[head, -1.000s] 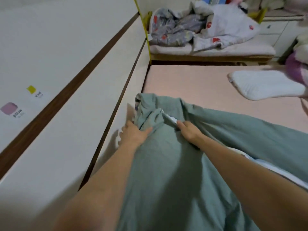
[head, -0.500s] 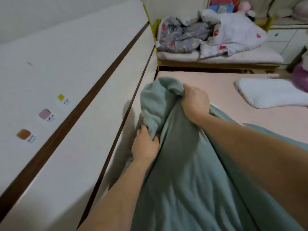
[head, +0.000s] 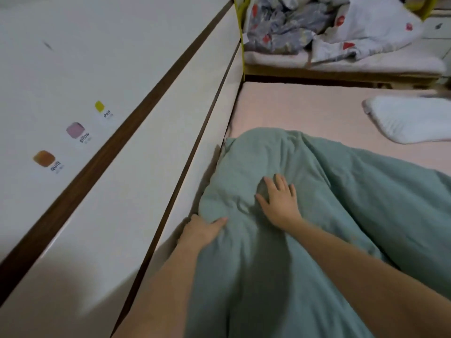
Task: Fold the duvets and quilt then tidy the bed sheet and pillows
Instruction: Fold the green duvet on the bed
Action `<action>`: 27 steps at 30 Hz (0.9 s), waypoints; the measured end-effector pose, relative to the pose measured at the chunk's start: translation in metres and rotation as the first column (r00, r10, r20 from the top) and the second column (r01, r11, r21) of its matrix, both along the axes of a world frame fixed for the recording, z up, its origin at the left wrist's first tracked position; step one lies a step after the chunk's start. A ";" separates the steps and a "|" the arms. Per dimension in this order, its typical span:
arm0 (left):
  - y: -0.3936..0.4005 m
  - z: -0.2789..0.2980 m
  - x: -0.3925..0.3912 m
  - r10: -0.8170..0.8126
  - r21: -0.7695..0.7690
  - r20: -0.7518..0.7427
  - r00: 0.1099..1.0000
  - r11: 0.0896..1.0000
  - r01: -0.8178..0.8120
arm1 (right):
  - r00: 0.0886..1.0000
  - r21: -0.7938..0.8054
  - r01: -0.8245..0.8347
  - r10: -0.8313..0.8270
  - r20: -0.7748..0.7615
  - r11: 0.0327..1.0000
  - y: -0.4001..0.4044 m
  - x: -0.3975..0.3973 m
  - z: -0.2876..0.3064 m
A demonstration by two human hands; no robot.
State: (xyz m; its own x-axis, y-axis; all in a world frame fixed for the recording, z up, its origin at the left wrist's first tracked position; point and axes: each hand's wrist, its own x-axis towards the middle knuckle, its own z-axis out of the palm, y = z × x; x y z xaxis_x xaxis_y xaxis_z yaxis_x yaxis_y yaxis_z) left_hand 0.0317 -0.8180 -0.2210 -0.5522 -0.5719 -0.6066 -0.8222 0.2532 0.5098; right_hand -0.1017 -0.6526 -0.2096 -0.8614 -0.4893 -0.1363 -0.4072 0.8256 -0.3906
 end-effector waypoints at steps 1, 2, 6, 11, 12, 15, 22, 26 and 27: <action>0.004 0.004 0.007 -0.029 0.023 -0.050 0.998 0.999 0.030 | 1.000 -0.077 0.003 -0.003 0.002 0.997 0.005 0.019 -0.002; 0.009 0.010 0.015 -0.094 -0.005 -0.110 0.990 0.996 0.094 | 1.000 -0.149 -0.005 0.009 0.023 0.989 0.011 0.038 -0.002; 0.045 0.039 0.063 -0.664 -0.494 -0.019 0.748 0.656 0.570 | 0.944 -0.385 0.127 0.008 0.331 0.914 0.020 0.086 0.020; 0.106 0.043 0.107 -0.903 -0.411 -0.182 0.389 0.429 0.805 | 0.873 -0.076 0.176 -0.120 0.474 0.981 0.001 0.100 0.036; 0.111 0.042 0.114 -0.883 -0.397 -0.257 0.393 0.467 0.790 | 0.901 -0.027 0.153 -0.128 0.415 0.988 -0.001 0.105 0.035; 0.109 0.047 0.127 -0.519 -0.212 -0.491 0.700 0.850 0.482 | 0.938 -0.155 0.144 -0.085 0.336 0.977 -0.007 0.107 0.037; 0.038 0.003 0.143 -0.043 0.003 -0.096 0.994 0.999 0.044 | 0.910 -0.292 -0.001 0.122 0.397 0.956 -0.008 0.159 0.027; 0.034 -0.005 0.123 0.117 0.138 -0.185 0.976 0.986 -0.092 | 0.947 -0.268 -0.092 0.167 0.273 0.959 0.011 0.189 0.011; 0.035 -0.006 0.119 0.193 0.158 -0.173 0.966 0.973 -0.166 | 0.955 -0.243 -0.128 0.186 0.232 0.962 0.018 0.195 0.007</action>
State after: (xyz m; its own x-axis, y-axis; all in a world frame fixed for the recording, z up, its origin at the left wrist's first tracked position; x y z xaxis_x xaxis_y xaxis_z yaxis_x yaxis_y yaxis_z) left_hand 0.1511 -0.7827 -0.2274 -0.5591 -0.5878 -0.5847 -0.7349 0.0248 0.6778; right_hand 0.0929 -0.6344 -0.2030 -0.7232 -0.6581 -0.2096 -0.3896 0.6393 -0.6630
